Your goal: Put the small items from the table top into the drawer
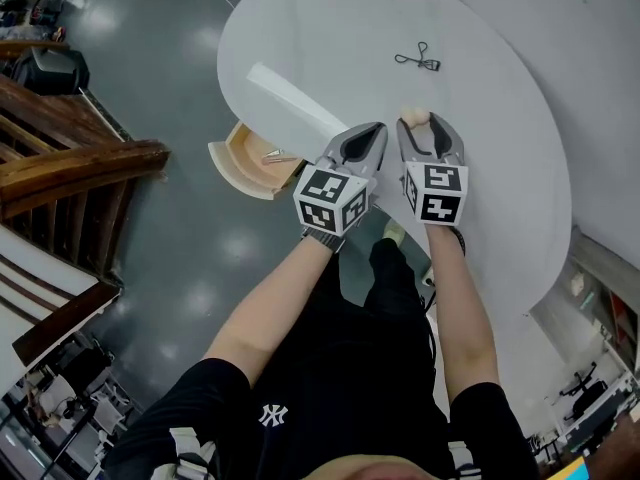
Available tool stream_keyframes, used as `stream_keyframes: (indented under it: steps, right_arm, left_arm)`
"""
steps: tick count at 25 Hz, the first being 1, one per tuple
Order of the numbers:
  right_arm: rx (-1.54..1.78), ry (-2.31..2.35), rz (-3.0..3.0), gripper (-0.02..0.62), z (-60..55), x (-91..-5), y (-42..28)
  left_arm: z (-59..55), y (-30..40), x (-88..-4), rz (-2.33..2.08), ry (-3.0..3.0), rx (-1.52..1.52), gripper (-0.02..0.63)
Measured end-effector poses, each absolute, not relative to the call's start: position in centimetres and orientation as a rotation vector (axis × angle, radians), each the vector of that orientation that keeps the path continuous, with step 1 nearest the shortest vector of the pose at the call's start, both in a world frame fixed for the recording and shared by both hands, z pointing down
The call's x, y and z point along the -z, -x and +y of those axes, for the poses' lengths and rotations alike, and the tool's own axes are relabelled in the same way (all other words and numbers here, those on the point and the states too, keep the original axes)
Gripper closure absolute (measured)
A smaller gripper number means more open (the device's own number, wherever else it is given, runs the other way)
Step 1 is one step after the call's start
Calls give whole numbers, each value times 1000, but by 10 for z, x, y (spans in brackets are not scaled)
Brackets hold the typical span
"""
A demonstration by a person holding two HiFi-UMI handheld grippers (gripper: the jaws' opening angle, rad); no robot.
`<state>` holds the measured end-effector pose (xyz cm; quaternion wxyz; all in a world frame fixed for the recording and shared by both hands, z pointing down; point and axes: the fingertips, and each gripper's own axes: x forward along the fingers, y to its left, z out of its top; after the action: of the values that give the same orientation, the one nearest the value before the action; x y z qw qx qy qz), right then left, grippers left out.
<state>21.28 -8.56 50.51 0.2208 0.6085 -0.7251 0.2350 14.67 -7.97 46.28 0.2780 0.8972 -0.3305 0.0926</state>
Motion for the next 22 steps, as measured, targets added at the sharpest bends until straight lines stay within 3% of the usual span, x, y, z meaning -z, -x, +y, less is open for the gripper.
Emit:
stream_keyframes:
  steps: [22]
  right_arm:
    - [-551, -1346, -2301, 342, -116, -490, -18]
  left_arm:
    - [-100, 40, -462, -1283, -2218, -137, 605]
